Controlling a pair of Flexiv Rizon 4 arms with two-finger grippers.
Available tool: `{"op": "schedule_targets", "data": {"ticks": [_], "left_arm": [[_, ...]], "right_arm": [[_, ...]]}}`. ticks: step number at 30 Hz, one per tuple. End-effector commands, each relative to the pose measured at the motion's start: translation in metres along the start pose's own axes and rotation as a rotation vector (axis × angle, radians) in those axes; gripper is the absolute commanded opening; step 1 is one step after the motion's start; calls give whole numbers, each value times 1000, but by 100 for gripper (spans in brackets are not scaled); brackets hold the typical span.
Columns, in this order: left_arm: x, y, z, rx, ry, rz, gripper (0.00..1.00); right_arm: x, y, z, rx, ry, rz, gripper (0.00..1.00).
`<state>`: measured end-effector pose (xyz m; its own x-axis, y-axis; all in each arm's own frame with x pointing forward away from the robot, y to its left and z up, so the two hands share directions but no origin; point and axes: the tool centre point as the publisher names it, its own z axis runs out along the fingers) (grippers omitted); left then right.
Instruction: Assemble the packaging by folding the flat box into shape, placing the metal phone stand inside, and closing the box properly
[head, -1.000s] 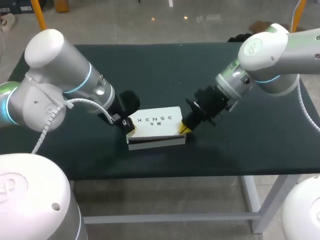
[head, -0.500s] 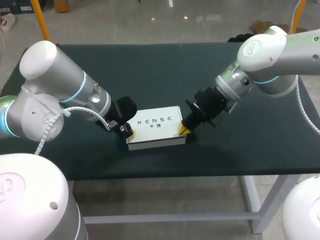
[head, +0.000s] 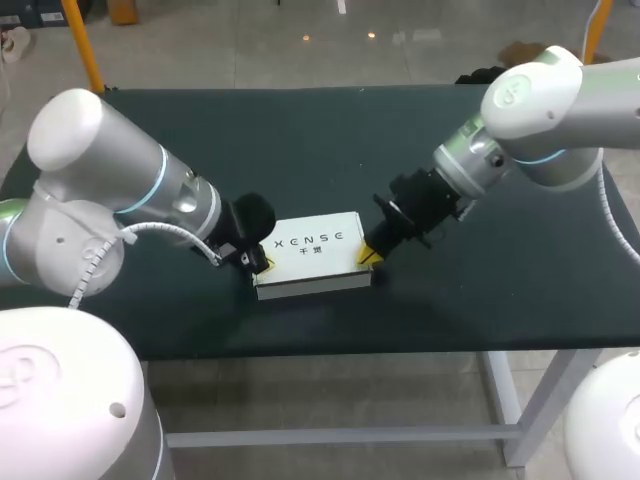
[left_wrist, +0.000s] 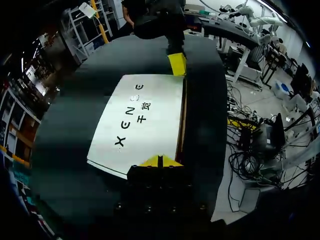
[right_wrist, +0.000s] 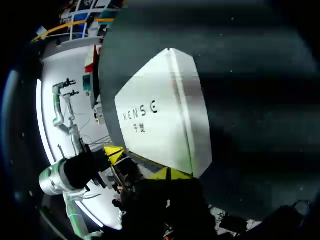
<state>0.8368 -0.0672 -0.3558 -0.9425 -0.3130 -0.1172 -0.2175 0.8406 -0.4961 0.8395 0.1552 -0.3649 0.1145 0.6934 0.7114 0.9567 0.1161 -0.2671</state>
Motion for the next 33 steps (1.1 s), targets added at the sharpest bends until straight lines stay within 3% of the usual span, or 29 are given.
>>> {"op": "schedule_targets", "data": {"ticks": [1, 10, 17, 27, 28, 29, 31, 33], "left_arm": [[4, -3, -1, -19, -1, 4, 0], [1, 5, 21, -31, 51, -23, 0], [2, 9, 24, -34, 66, -34, 0], [19, -11, -12, -17, 0, -35, 0], [21, -13, -15, -18, -1, -43, 9], [24, -15, -17, -20, -3, -52, 35], [29, -19, -21, -31, -9, -68, 67], [35, -22, -26, -36, -10, -95, 96]], "right_arm": [[-2, -5, 1, -8, -3, -2, 0], [-16, 4, 12, 12, -2, 32, 0], [-20, 4, 13, 17, 4, 42, 0], [3, -15, -14, -50, 39, -55, 0], [4, -16, -17, -60, 43, -69, 0], [6, -17, -20, -74, 46, -86, 0], [7, -18, -27, -101, 61, -123, 29], [9, -19, -34, -131, 73, -181, 50]]}}
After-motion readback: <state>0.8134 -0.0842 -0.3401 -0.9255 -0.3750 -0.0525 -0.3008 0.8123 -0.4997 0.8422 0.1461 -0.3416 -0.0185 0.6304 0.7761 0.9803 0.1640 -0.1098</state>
